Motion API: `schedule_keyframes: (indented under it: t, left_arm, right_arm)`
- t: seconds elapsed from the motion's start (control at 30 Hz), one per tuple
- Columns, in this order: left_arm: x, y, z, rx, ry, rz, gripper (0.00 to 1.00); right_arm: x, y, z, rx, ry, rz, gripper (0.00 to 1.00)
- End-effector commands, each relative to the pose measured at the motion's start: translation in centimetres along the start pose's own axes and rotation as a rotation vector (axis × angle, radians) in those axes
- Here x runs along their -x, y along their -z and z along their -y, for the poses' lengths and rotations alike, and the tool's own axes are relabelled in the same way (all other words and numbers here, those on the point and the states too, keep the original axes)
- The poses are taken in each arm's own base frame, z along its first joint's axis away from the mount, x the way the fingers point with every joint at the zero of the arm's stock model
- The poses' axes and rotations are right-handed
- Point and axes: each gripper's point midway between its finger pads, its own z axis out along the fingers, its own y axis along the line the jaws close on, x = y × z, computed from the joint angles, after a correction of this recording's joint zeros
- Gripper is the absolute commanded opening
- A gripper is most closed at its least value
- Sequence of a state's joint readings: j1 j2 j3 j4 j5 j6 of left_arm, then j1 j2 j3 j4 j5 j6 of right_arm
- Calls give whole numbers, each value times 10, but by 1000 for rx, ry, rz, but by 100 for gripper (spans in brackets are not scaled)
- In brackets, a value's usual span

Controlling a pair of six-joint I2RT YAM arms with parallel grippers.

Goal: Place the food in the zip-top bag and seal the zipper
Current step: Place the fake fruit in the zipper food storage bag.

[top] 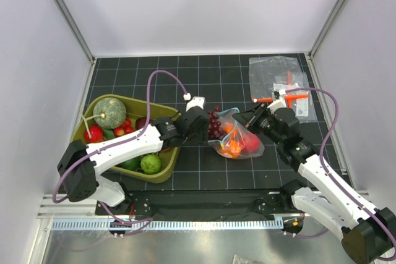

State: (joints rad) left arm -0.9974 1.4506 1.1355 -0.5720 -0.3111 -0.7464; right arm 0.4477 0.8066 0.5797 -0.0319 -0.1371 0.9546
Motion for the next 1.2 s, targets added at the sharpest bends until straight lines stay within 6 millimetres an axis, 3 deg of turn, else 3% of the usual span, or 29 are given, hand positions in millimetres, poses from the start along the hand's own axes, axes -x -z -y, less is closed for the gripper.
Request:
schedule_keyframes:
  t: [0.0,0.2,0.5,0.7,0.8,1.03,1.07,1.1,1.17]
  left_arm:
    - [-1,-8,13,-85,86,-11,53]
    - [-3,-20,22,-137,140,-14,53]
    - [-2,-27,45,-248,177,-12,36]
    - [-4,-32,55,-281,169,-32,31]
    - [-2,-31,47,-245,173,-8,36]
    - [18,-7,15,-122,145,97,49]
    - [23,-3,11,-110,138,117,52]
    - [20,-1,6,-92,129,109,64]
    - [20,0,0,-66,129,118,76]
  right_arm:
    - [19,6,-27,84,15,70,1]
    - [19,6,-27,89,12,69,1]
    - [19,5,-28,92,7,67,1]
    - [18,4,-27,94,2,64,1]
    - [17,3,-27,93,2,60,1]
    - [16,2,-26,90,5,59,1]
    - [16,2,-26,90,5,59,1]
    - [16,2,-26,90,5,59,1]
    - [16,2,-25,89,5,60,1]
